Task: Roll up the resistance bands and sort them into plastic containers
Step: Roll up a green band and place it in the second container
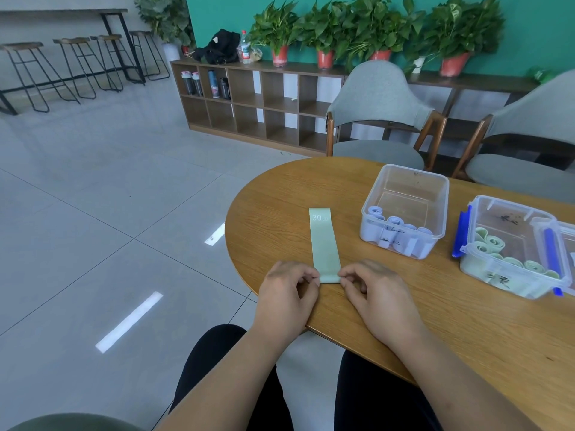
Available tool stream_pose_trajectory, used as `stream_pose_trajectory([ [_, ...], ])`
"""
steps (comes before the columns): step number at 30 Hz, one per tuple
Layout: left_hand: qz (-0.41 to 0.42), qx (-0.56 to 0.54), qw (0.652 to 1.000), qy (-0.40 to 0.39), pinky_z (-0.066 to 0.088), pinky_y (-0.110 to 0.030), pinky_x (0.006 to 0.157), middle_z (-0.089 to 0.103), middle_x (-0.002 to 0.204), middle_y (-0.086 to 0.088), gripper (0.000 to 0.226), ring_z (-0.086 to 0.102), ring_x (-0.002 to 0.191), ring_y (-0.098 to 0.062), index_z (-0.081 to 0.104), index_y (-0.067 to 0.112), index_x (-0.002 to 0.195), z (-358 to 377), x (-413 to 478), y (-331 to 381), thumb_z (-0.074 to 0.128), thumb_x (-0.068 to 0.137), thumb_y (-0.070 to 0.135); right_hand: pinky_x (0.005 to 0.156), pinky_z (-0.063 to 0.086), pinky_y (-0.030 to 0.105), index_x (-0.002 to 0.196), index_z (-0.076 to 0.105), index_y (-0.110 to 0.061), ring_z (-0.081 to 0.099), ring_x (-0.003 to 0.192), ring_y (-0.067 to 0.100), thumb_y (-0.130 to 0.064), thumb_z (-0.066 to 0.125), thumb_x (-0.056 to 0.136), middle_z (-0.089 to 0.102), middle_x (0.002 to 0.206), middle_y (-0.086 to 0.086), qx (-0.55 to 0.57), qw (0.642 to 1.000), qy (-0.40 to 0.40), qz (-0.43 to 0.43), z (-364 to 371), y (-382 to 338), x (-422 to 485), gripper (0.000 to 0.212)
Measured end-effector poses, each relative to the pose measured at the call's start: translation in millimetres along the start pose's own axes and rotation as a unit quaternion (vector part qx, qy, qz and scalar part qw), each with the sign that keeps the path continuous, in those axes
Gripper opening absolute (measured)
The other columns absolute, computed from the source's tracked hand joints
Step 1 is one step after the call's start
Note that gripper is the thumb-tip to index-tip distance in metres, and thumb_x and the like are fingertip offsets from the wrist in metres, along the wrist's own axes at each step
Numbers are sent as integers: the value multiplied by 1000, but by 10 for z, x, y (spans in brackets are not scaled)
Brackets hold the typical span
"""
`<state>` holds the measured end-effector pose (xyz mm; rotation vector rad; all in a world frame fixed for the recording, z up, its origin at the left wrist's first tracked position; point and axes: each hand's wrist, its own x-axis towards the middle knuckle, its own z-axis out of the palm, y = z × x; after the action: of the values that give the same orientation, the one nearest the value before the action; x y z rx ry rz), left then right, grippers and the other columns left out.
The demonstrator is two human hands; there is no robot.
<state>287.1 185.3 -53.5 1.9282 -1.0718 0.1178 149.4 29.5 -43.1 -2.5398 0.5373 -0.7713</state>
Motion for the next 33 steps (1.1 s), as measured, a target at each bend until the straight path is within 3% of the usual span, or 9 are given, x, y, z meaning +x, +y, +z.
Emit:
stream_pose_trajectory([
  [4,3,3,1000,6,52,-29,80,68,91,21,9,59,95,-6,75,29,94,12,5,-4,79,89,23,69,48,23,102,72,-35,48,80,-5,-28,81,88,59,90,-22,-13,1000,-4,-3,18,13,1,18],
  [11,-17,-10,1000,3,56,-29,83,69,92,24,19,63,96,-6,77,30,102,-12,-7,11,81,87,20,67,41,14,103,77,-35,56,76,2,-27,80,91,56,83,-28,4,1000,1,2,-1,32,10,14],
  [17,-20,-17,1000,0,55,-31,83,70,90,24,14,62,98,-6,77,32,101,-4,-6,12,79,91,23,65,49,23,101,72,-37,59,73,7,-29,79,92,64,85,-25,32,999,13,22,-3,38,7,14],
  [22,-9,7,1000,0,53,-31,83,68,94,22,10,58,98,-5,76,32,102,22,6,0,76,93,28,67,49,23,100,73,-36,54,77,-4,-32,78,92,62,87,-24,5,1000,11,3,8,37,12,11],
  [25,-18,3,1000,-3,53,-28,83,68,94,23,16,59,98,-4,77,32,105,25,19,-3,79,90,26,68,49,22,106,74,-33,52,76,-7,-30,82,87,61,89,-24,-8,1000,7,5,27,51,4,21],
  [33,-52,-20,998,1,47,-12,82,71,90,23,23,61,99,-4,76,35,111,22,38,23,80,91,25,68,55,26,113,71,-35,61,72,4,-28,82,89,66,88,-26,24,999,20,35,17,35,9,27],
])
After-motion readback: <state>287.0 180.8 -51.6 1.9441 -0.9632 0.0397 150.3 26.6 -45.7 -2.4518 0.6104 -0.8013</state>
